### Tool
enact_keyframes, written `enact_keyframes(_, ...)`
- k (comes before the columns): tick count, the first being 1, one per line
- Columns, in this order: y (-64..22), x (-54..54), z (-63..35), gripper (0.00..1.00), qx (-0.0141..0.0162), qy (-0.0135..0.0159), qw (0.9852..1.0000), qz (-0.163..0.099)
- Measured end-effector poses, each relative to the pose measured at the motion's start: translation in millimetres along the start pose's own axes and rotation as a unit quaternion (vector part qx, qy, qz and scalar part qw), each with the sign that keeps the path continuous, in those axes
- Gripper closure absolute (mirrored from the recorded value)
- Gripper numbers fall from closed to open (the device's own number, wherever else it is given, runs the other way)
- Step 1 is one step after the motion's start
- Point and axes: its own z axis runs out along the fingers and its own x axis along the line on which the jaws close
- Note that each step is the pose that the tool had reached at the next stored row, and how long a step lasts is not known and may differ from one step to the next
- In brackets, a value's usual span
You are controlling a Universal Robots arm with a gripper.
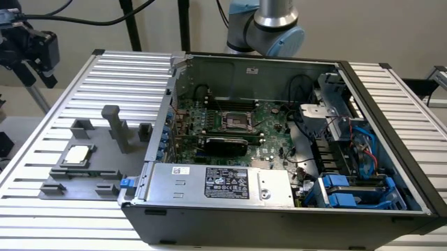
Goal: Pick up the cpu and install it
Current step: 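Pick up the cpu and move it towards the insertion slot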
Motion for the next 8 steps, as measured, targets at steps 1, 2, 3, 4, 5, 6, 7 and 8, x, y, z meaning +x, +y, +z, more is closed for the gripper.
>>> enact_keyframes(1,0.0,0.0,0.0,0.53,0.0,0.0,1.0,0.0)
enact_keyframes(2,0.0,0.0,0.0,0.53,0.0,0.0,1.0,0.0)
enact_keyframes(3,0.0,0.0,0.0,0.41,0.0,0.0,1.0,0.0)
enact_keyframes(4,0.0,0.0,0.0,0.41,0.0,0.0,1.0,0.0)
enact_keyframes(5,0.0,0.0,0.0,0.35,0.0,0.0,1.0,0.0)
enact_keyframes(6,0.0,0.0,0.0,0.29,0.0,0.0,1.0,0.0)
enact_keyframes(7,0.0,0.0,0.0,0.29,0.0001,0.0001,1.0,0.0)
enact_keyframes(8,0.0,0.0,0.4,0.29,0.0,0.0001,1.0,0.0)
